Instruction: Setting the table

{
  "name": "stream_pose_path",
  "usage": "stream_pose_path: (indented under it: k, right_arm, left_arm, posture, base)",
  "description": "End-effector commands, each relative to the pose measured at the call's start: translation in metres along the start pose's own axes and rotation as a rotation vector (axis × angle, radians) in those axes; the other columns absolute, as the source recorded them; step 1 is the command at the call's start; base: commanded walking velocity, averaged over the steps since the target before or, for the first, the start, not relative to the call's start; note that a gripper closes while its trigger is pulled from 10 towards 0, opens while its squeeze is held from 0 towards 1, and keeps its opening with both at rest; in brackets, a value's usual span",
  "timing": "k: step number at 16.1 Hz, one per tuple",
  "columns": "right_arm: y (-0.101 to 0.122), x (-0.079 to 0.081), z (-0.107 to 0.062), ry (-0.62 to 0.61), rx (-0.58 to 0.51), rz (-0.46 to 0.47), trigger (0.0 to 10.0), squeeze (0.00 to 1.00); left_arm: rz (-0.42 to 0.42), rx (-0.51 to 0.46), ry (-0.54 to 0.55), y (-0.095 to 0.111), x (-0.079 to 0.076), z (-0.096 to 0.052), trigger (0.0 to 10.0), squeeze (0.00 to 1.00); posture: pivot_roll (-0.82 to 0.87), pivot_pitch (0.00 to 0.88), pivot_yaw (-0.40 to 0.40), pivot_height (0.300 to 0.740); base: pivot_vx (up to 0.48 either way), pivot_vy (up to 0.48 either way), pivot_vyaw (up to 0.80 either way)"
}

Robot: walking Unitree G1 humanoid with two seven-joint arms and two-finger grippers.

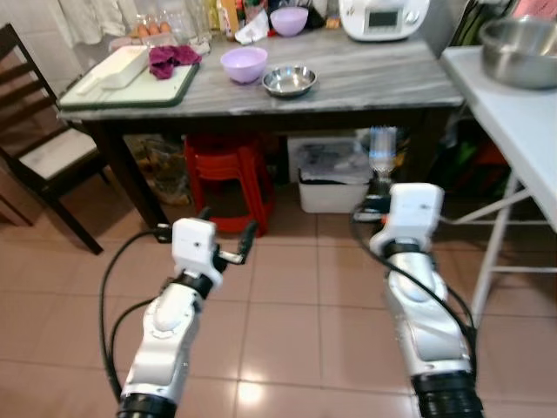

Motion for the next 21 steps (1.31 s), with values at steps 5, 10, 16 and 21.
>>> stream_pose_path:
  k: [5, 10, 16, 21]
  right_arm:
    - [0.0007, -0.0074, 0.0008, -0.021, -0.006, 0.000, 10.0, 0.00]
    - [-0.0017, -0.0082, 0.0018, -0.028, 0.003, 0.021, 10.0, 0.00]
    - [-0.0034, -0.0099, 0.0017, -0.041, 0.010, 0.033, 10.0, 0.00]
    - [-0.0037, -0.0083, 0.0019, -0.038, 0.011, 0.038, 10.0, 0.00]
  left_arm:
    - [-0.013, 0.003, -0.016, -0.0013, -0.0070, 0.0013, 10.0, 0.00]
    - [-0.013, 0.006, -0.025, -0.0014, -0.0089, 0.0026, 10.0, 0.00]
    - [-0.010, 0.015, -0.038, -0.0025, -0.0107, 0.0040, 10.0, 0.00]
    - [-0.006, 0.017, -0.042, -0.0025, -0.0115, 0.0045, 10.0, 0.00]
  posture:
    - [-0.11, 0.076, 0.101, 0.740]
    - [-0.11, 0.073, 0.107, 0.740]
    - [-0.11, 0.073, 0.115, 0.740]
    - [-0.11, 0.073, 0.118, 0.740]
  base:
    - [0.352, 0.000, 0.17]
    - [0.350, 0.000, 0.00]
    - [0.341, 0.000, -0.47]
    - [0.339, 0.000, -0.32]
Point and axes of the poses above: a point about 5 cm out from each wrist's last joint towards the gripper, its own z axis pointing out of the wrist towards the gripper, its own y axis along the axis of the wrist's last joint, x = y × z, the point moved 6 cm from there along z, pointing out of the wrist towards the gripper, and after that the axes turned 11 degrees about -z, right-handed, at the moved point
